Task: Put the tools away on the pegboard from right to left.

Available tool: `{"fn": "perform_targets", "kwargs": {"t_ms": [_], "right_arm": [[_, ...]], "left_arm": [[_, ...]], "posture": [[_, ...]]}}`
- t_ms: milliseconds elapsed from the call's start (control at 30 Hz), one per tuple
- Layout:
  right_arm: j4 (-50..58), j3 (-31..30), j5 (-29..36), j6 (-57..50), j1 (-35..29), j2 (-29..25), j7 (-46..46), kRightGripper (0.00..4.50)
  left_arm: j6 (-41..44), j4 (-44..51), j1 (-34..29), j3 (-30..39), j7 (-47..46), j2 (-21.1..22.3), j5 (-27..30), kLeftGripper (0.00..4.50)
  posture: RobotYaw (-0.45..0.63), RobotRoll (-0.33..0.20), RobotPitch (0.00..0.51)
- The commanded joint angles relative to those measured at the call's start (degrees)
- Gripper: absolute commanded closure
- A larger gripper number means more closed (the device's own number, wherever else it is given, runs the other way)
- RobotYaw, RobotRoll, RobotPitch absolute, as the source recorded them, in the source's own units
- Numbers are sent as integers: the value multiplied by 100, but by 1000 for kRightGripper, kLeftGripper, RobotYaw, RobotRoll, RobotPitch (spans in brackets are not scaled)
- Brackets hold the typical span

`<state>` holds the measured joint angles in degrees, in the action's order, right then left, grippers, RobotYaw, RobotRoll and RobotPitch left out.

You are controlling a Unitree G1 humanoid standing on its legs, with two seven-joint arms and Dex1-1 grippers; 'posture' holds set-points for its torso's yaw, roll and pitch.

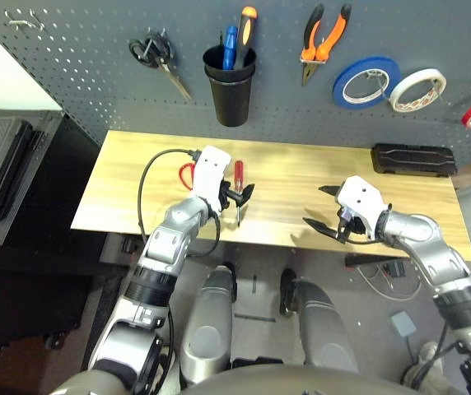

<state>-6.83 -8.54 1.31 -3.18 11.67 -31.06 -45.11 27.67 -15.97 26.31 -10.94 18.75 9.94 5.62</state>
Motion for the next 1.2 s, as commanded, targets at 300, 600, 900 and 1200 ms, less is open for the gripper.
{"fn": "perform_targets", "kwargs": {"t_ms": [300, 600, 900, 1200], "right_arm": [[484, -88, -133, -271, -389, -78, -3, 39], [952, -49, -172, -434, -606, -110, 68, 39], [1219, -57, -175, -503, -729, -190, 82, 39], [1241, -104, -177, -466, -663, -217, 48, 0]], "left_arm": [[-772, -2856, 1176, 382, -470, -497, -341, 0], [-1265, -4526, 1971, 634, -619, -649, -476, 0], [-1506, -5185, 2231, 753, -605, -859, -546, 0], [-1420, -5325, 2256, 929, -772, -882, -560, 2985]], "posture": [[187, 0, 321], [136, 0, 321], [99, 0, 319], [113, 0, 319]]}}
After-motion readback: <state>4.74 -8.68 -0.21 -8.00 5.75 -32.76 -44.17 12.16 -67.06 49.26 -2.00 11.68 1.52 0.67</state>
